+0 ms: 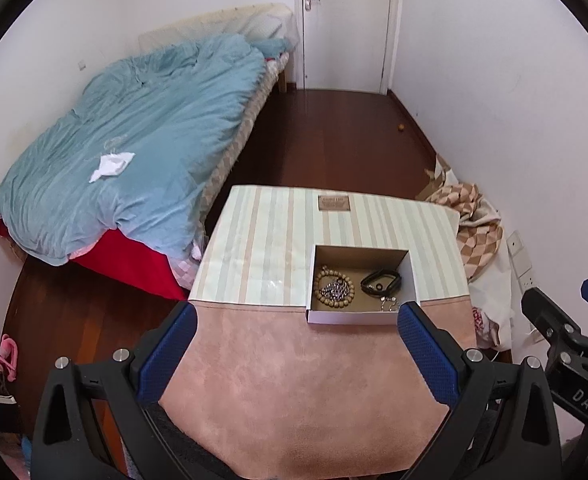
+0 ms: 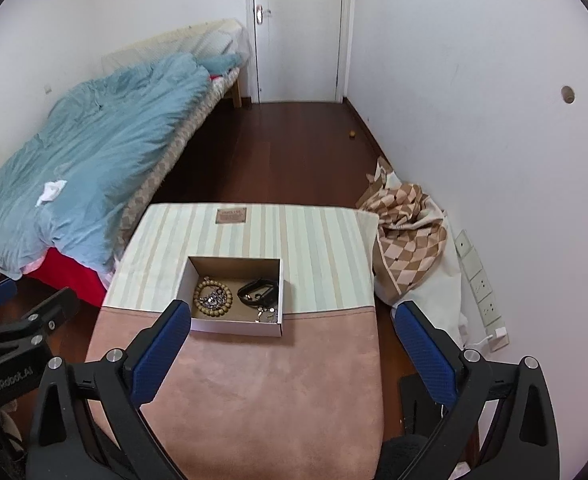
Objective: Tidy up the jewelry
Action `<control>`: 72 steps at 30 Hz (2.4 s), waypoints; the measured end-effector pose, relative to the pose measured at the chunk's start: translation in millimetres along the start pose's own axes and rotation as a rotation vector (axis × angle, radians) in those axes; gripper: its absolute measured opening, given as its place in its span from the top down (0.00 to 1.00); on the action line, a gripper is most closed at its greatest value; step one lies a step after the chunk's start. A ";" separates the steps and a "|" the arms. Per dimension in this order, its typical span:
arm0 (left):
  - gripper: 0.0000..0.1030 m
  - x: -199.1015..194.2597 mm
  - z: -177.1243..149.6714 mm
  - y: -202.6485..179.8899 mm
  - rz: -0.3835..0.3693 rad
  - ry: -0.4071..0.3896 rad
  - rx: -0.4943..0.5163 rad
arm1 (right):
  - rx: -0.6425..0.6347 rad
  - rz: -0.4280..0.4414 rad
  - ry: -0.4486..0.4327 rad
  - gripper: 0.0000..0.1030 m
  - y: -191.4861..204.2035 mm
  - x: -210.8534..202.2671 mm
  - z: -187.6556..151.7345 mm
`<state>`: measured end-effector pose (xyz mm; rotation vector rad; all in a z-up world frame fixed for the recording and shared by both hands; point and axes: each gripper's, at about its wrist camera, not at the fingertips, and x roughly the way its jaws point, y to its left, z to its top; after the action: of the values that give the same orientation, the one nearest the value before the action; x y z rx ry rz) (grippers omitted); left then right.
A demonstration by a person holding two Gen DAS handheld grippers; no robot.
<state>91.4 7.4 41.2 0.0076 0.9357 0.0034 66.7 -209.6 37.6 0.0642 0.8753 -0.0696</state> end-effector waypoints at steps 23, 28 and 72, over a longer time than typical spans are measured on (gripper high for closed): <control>0.01 32.6 5.3 -4.3 -0.006 0.070 0.006 | -0.021 -0.022 0.085 0.00 3.4 35.9 7.1; 0.01 32.7 5.8 -4.1 -0.003 0.066 0.011 | -0.019 -0.016 0.087 0.00 2.4 36.2 6.3; 0.01 29.6 -0.5 2.2 0.014 0.056 0.009 | -0.035 -0.008 0.089 0.00 2.7 38.5 6.6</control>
<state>108.6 9.8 17.1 0.0229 0.9919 0.0122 96.6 -208.8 12.2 0.0312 0.9654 -0.0597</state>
